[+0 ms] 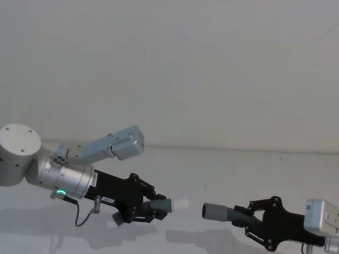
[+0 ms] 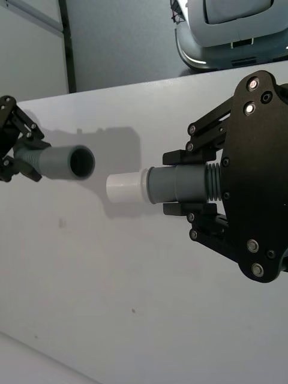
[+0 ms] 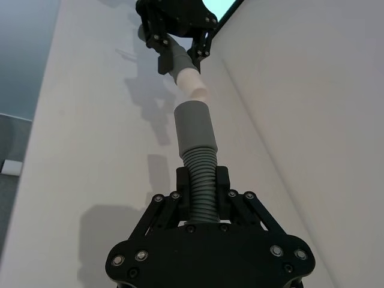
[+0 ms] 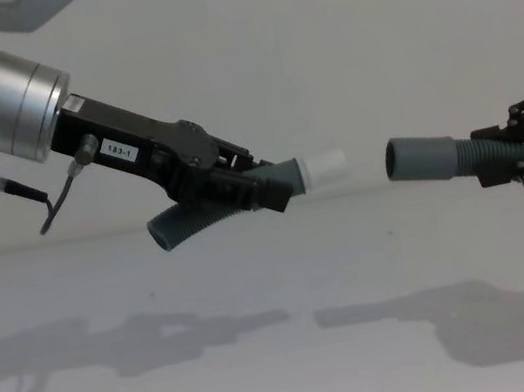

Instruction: Use both hands to pick up one end of the pipe from the table, align the ends, and insert them.

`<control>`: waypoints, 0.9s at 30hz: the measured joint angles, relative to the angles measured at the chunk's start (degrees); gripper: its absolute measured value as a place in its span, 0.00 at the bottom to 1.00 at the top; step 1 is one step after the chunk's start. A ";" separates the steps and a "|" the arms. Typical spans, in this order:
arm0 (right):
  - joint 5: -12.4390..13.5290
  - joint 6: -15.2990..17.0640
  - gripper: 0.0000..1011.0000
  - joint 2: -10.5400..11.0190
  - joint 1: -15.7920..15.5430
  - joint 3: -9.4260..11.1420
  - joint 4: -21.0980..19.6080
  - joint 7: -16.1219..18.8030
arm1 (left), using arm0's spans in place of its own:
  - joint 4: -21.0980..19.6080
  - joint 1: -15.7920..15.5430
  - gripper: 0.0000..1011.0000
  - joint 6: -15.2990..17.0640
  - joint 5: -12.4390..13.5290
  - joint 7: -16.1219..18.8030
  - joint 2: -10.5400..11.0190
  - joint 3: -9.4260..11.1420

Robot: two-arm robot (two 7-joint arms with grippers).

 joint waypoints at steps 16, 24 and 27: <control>-2.07 0.05 0.22 -0.54 1.03 -1.00 0.31 -2.30 | 1.02 -1.12 0.32 -0.13 -0.73 -1.48 -0.28 1.08; -2.15 -0.42 0.22 -0.52 1.35 -1.64 0.51 -2.28 | 2.23 -1.69 0.32 -0.79 -0.98 -1.73 -0.70 1.45; -2.19 -0.52 0.22 -0.47 1.37 -1.83 0.51 -2.27 | 2.84 -1.96 0.32 -1.13 -1.11 -1.94 -0.88 1.60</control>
